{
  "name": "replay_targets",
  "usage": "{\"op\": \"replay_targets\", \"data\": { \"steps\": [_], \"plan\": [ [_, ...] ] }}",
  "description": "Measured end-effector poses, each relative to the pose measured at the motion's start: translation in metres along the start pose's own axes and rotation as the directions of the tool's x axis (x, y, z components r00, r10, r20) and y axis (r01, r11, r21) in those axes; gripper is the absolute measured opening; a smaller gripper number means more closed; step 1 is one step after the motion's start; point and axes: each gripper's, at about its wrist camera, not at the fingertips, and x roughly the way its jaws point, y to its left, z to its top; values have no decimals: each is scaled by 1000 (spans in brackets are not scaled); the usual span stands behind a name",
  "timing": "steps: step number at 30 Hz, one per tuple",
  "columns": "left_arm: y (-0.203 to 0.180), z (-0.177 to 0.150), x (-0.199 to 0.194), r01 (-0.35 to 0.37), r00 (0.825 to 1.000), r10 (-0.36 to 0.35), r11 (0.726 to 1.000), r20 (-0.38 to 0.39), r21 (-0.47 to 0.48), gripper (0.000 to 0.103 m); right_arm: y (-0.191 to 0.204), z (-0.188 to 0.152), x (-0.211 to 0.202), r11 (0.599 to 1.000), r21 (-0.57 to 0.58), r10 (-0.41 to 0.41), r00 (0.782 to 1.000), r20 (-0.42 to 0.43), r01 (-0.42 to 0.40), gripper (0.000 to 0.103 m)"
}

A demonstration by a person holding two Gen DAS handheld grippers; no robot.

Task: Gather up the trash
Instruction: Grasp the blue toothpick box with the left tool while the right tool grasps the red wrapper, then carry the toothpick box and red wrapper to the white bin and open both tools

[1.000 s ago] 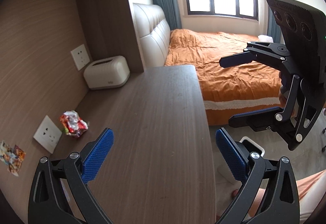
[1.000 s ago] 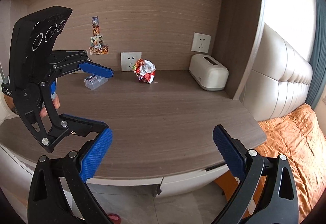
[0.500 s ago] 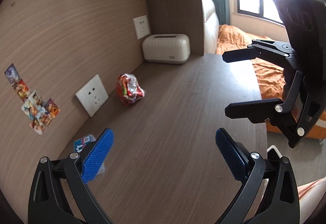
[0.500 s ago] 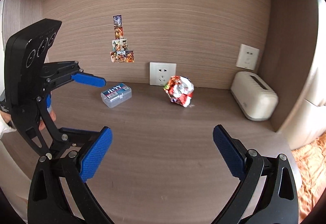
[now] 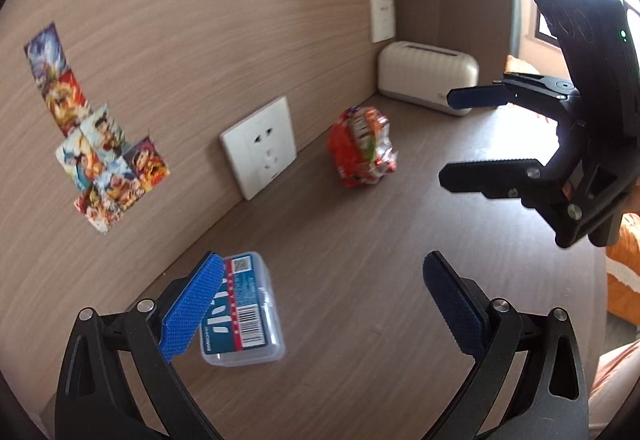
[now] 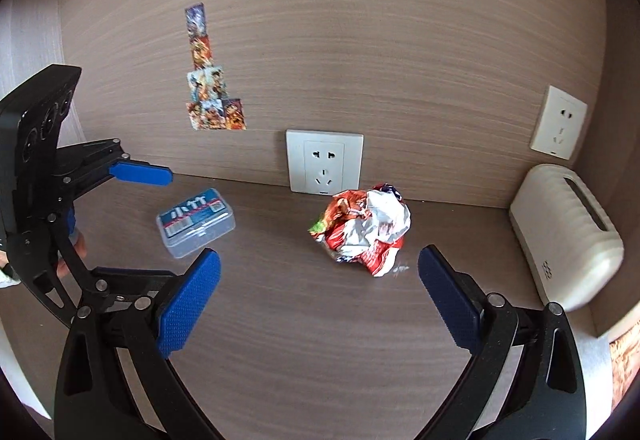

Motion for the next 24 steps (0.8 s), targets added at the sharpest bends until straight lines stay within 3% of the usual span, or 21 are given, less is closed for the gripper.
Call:
{"op": "replay_targets", "data": {
  "steps": [8,12,14,16,17,18,21,24],
  "plan": [
    [31,-12,42,-23,996,15,996,-87,-86,98,-22,13,58,1000,-2,8,998,-64,-8,98],
    [37,-11,58,-75,991,67,994,-113,-76,98,-29,15,91,1000,9,-6,993,-119,7,98],
    [40,-12,64,-65,990,54,994,-133,-85,96,-33,14,102,999,35,-10,990,-142,15,98],
    [41,-15,73,-65,987,51,994,-154,-89,76,-36,13,104,997,75,23,991,-129,-13,97],
    [44,-15,73,-47,989,30,993,-144,-112,72,-37,13,104,996,85,30,991,-127,-19,86],
    [48,-15,73,-39,990,20,990,-143,-133,62,-38,12,102,995,93,33,992,-126,-21,85],
    [50,-15,72,-44,990,25,990,-139,-135,57,-40,10,95,993,110,52,990,-131,-38,71],
    [44,-16,66,-48,990,34,993,-134,-104,57,-40,9,80,994,102,43,991,-123,-31,68]
  ]
}}
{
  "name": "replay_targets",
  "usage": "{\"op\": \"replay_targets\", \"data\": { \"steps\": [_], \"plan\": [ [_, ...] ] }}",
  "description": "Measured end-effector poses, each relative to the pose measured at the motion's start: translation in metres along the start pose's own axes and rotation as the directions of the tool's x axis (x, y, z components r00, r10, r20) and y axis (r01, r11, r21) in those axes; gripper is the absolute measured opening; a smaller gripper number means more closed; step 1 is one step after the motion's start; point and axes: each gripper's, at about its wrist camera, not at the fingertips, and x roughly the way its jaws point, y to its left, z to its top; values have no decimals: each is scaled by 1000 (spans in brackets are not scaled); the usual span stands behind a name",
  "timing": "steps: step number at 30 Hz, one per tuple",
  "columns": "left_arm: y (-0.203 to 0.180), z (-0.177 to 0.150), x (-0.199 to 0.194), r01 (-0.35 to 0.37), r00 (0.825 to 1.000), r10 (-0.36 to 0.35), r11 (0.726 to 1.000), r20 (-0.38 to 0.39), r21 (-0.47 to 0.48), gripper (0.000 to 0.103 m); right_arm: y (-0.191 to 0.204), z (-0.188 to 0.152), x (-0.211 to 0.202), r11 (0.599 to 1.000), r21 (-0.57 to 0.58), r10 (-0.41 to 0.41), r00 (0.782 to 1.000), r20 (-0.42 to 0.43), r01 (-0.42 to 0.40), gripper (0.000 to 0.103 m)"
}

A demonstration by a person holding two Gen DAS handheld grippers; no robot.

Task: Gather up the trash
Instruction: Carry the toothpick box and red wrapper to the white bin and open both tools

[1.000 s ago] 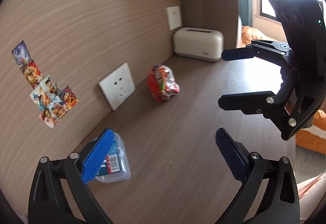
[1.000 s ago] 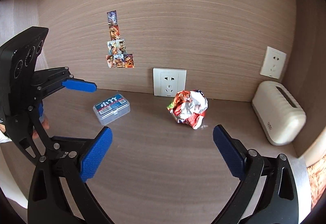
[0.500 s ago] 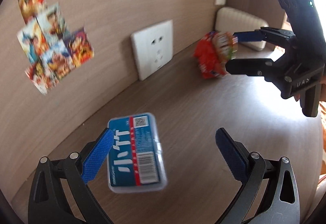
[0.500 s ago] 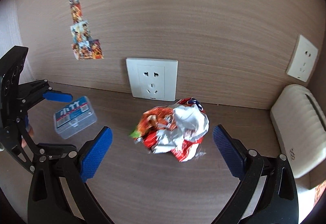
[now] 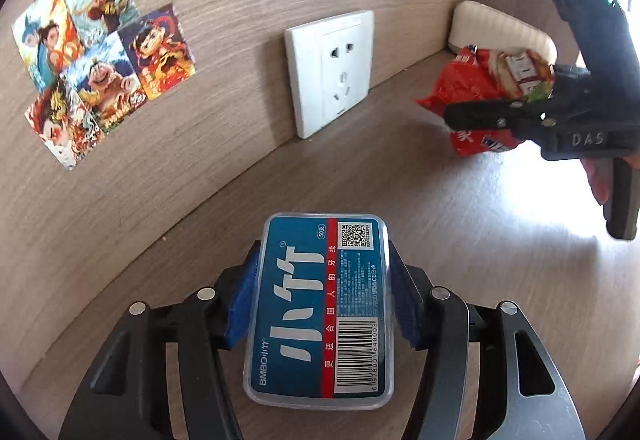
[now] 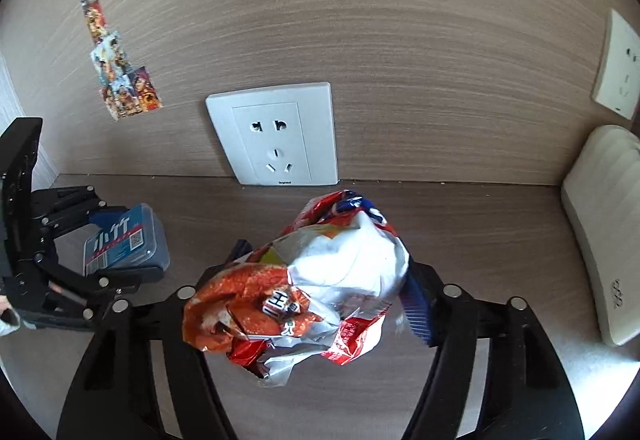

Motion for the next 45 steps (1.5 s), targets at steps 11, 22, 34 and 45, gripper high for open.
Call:
{"op": "replay_targets", "data": {
  "steps": [11,22,34,45],
  "plan": [
    [-25,-1,-67,48,995,-53,997,89,53,56,25,-21,-101,999,-36,-14,995,98,18,66],
    [-102,-32,-144,154,971,-191,960,143,236,56,72,-82,-196,994,12,-111,982,151,111,66],
    [-245,-63,-174,413,868,-496,737,13,535,56,98,-210,-314,908,249,-358,933,43,337,66],
    [-385,-98,-179,522,748,-649,444,-141,728,56,79,-325,-384,771,408,-495,863,-100,489,66]
  ]
}}
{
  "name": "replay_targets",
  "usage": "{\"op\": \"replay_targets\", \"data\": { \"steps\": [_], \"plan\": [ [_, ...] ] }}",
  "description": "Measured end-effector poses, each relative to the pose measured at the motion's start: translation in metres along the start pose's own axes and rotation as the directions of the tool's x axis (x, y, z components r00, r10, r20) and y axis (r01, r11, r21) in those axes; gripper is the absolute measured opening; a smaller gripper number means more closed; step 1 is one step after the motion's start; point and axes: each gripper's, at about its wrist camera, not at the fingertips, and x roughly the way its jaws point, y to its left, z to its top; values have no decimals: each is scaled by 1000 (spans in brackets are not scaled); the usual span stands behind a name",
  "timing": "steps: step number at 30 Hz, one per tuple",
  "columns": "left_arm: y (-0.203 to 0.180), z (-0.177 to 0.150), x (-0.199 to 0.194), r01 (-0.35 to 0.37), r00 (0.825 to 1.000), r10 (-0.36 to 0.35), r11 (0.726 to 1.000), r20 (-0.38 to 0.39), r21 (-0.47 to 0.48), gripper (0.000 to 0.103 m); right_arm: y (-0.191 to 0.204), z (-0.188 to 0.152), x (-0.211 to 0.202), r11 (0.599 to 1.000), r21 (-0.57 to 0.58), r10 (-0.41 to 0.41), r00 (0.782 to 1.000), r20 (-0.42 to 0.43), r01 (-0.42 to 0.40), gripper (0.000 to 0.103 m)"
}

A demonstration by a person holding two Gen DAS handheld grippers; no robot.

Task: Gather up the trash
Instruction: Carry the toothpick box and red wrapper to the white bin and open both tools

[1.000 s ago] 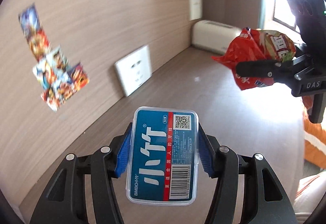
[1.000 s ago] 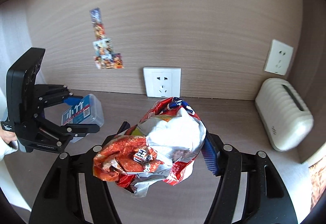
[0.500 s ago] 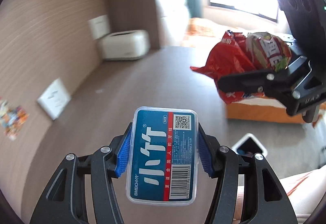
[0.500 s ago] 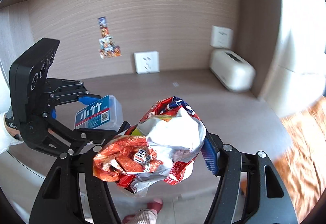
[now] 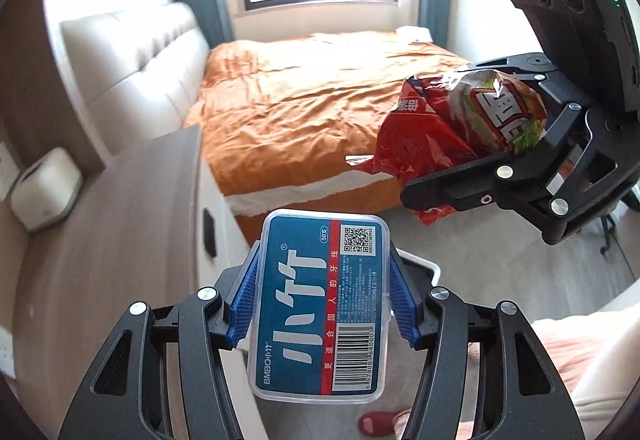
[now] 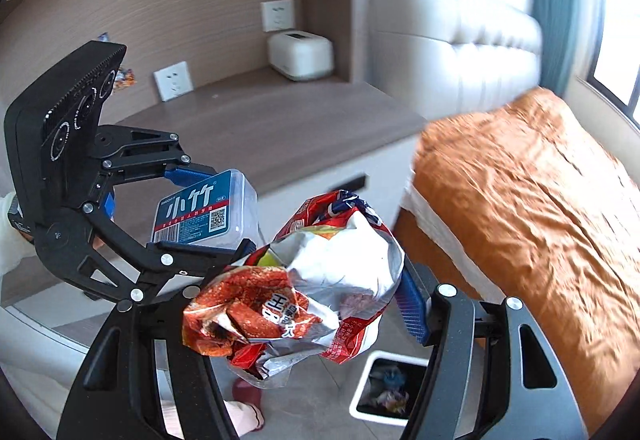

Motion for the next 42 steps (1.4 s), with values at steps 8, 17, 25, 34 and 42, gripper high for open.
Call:
{"op": "replay_targets", "data": {
  "steps": [8,17,25,34,42],
  "plan": [
    [-65,24,101,111,992,-102,983,-73,143,56,-87,-77,8,999,20,-25,994,-108,27,66],
    [-147,4,260,260,954,-214,940,-212,222,56,-170,-194,77,998,61,1,979,-204,11,66],
    [-176,-60,404,369,913,-270,866,-305,338,57,-198,-303,177,998,55,31,969,-246,-18,66],
    [-195,-114,465,395,901,-234,791,-366,467,98,-197,-382,243,998,-42,36,944,-329,-53,98],
    [-182,-106,445,382,906,-241,821,-349,424,98,-193,-363,231,997,-46,47,942,-333,-66,98]
  ]
}}
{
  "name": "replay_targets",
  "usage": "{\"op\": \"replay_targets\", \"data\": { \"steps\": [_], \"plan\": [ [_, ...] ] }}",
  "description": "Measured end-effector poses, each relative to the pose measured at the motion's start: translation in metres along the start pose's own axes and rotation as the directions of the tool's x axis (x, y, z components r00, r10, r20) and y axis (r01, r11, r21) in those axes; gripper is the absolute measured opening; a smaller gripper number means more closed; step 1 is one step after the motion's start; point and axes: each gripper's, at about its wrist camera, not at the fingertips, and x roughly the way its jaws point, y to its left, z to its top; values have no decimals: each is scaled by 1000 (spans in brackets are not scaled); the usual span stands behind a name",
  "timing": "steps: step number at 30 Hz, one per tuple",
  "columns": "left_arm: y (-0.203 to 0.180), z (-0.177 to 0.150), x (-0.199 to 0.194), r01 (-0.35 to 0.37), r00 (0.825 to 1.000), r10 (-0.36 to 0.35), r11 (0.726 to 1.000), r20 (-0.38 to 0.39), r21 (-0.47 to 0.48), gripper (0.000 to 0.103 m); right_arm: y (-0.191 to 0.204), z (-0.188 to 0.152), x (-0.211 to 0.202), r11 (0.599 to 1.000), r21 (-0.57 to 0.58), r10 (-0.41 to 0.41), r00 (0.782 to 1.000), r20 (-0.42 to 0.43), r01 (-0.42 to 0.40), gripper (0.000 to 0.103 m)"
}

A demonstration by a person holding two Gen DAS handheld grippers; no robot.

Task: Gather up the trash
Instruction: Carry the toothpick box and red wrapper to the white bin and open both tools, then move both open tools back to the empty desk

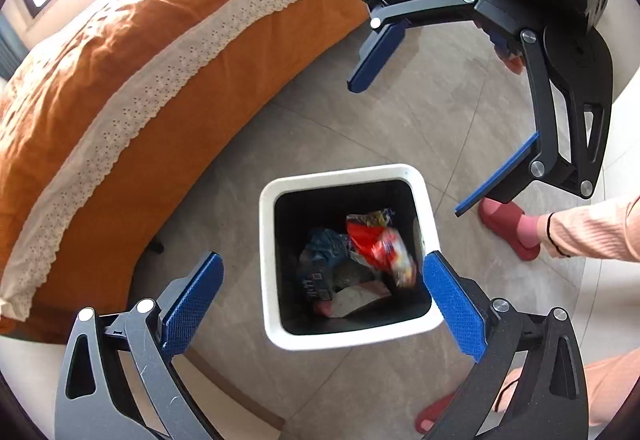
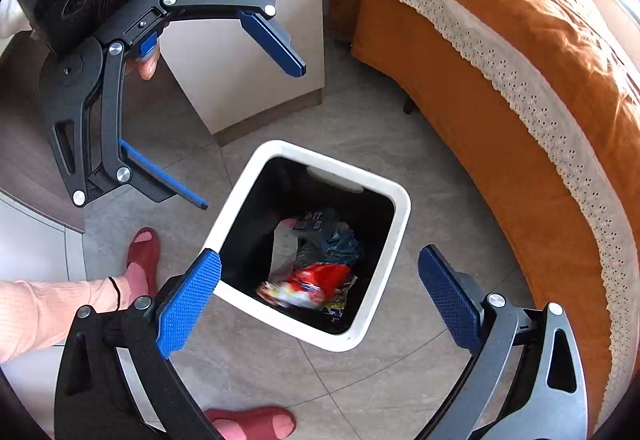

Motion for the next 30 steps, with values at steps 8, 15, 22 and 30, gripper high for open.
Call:
{"op": "replay_targets", "data": {
  "steps": [8,15,22,30],
  "plan": [
    [9,8,-64,-51,998,52,998,33,-31,98,13,39,-51,1000,-27,-11,999,45,12,98],
    [8,13,-164,-115,988,123,990,93,-85,98,41,84,-129,998,-65,-14,993,114,21,98],
    [6,8,-285,-235,952,271,945,143,-225,98,80,142,-219,996,-81,-14,968,252,36,98],
    [-10,-32,-418,-332,888,425,857,176,-395,98,137,217,-293,990,-139,33,914,404,26,98]
  ]
}}
